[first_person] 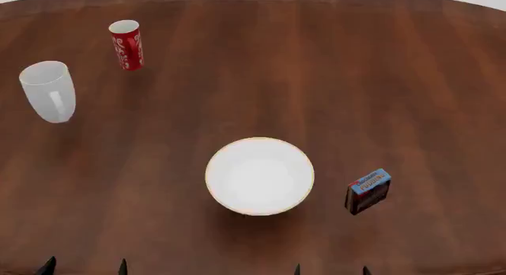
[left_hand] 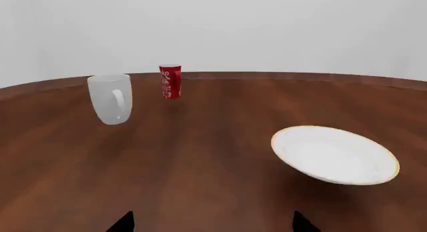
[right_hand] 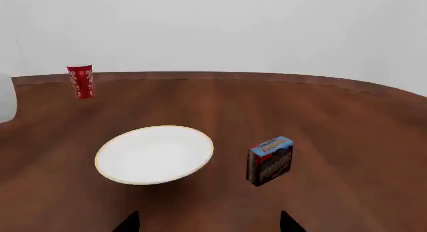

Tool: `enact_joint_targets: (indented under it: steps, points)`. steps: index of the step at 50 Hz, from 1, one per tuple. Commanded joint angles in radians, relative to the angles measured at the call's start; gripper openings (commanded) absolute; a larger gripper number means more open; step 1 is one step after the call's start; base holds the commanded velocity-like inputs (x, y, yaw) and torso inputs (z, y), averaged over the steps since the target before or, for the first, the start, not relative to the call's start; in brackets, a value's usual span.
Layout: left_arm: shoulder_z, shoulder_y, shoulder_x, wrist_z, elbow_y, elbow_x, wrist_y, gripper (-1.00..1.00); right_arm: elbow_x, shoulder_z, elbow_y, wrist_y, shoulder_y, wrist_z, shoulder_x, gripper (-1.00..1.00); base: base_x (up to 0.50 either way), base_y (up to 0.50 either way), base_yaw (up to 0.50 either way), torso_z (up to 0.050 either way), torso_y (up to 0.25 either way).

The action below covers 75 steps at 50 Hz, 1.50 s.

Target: Put the white mug on the plate.

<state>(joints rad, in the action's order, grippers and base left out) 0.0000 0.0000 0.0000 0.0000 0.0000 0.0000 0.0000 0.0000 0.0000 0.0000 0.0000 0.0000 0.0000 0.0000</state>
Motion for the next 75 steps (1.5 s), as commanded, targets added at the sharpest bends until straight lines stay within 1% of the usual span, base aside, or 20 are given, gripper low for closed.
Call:
enact_joint_targets:
  steps: [1,10,20,21,25,53,64,75]
  points:
    - [0.011,0.000,-0.010,-0.011,0.000,-0.010,0.000,1.00,0.010,-0.012,-0.023,0.015,-0.008,0.012,0.010,1.00,0.00,0.00,0.00,0.000,0.000]
    - [0.046,0.021,-0.041,-0.046,0.051,-0.032,-0.007,1.00,0.045,-0.052,-0.021,-0.001,-0.012,0.046,0.039,1.00,0.00,0.00,0.00,0.000,0.000]
    - [0.068,0.019,-0.062,-0.066,0.058,-0.049,0.006,1.00,0.061,-0.073,-0.018,0.001,-0.015,0.070,0.060,1.00,0.00,0.00,0.00,0.000,0.000]
    - [0.067,0.025,-0.066,-0.064,0.069,-0.054,0.022,1.00,0.062,-0.074,-0.024,0.003,-0.017,0.071,0.063,1.00,0.00,0.00,0.00,0.038,0.115]
    - [0.076,0.027,-0.074,-0.080,0.098,-0.043,0.010,1.00,0.060,-0.081,-0.028,0.001,-0.019,0.081,0.071,1.00,0.00,0.00,0.00,0.044,0.122]
    - [0.107,0.032,-0.111,-0.120,0.102,-0.067,0.028,1.00,0.100,-0.110,-0.030,-0.001,-0.025,0.114,0.107,1.00,0.00,0.00,0.00,0.045,0.113]
    - [0.123,0.026,-0.122,-0.130,0.105,-0.075,0.021,1.00,0.084,-0.132,-0.023,-0.004,-0.019,0.132,0.122,1.00,0.00,0.00,0.00,0.045,0.113]
    - [0.136,0.018,-0.131,-0.134,0.099,-0.089,0.015,1.00,0.090,-0.144,-0.034,0.009,-0.010,0.141,0.132,1.00,0.00,0.48,0.00,0.045,0.112]
